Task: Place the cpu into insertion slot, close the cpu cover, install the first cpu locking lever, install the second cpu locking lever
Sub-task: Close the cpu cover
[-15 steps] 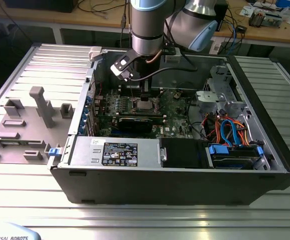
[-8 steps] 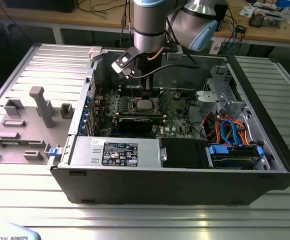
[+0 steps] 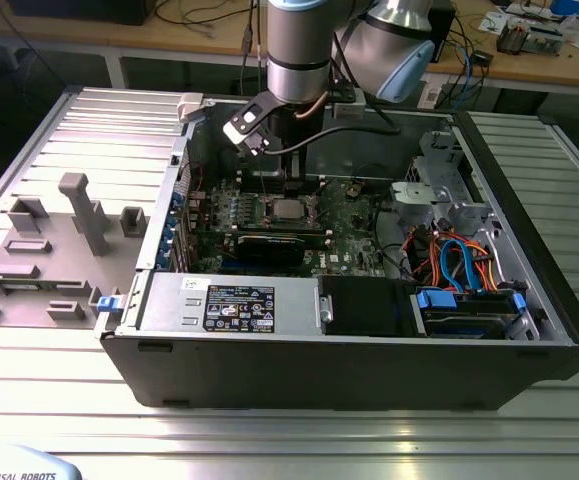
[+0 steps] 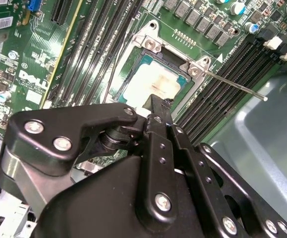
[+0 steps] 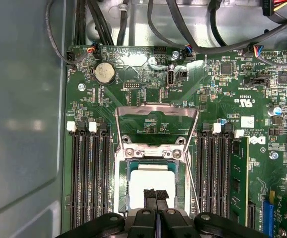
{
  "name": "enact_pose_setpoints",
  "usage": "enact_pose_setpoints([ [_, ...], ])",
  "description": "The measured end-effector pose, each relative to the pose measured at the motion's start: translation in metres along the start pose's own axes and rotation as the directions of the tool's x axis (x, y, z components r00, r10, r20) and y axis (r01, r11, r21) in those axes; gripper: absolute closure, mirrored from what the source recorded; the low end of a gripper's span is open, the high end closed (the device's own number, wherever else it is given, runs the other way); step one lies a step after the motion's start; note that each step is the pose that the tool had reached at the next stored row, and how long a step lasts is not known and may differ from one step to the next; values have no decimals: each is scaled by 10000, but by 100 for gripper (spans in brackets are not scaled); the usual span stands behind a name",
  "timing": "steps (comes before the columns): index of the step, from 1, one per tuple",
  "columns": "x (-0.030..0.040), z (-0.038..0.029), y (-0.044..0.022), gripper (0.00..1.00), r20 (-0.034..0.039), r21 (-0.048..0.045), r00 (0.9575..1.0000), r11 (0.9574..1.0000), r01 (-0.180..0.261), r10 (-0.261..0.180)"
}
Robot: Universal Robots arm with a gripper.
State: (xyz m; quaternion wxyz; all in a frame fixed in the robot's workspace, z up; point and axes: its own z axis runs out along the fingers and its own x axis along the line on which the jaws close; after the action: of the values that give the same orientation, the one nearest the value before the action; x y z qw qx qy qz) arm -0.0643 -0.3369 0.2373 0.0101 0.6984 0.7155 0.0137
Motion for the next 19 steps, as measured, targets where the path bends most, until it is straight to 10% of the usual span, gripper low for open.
enact_pose_setpoints([
  [19, 0, -60, 2, 89, 8, 0, 10000, 10000, 0, 0],
])
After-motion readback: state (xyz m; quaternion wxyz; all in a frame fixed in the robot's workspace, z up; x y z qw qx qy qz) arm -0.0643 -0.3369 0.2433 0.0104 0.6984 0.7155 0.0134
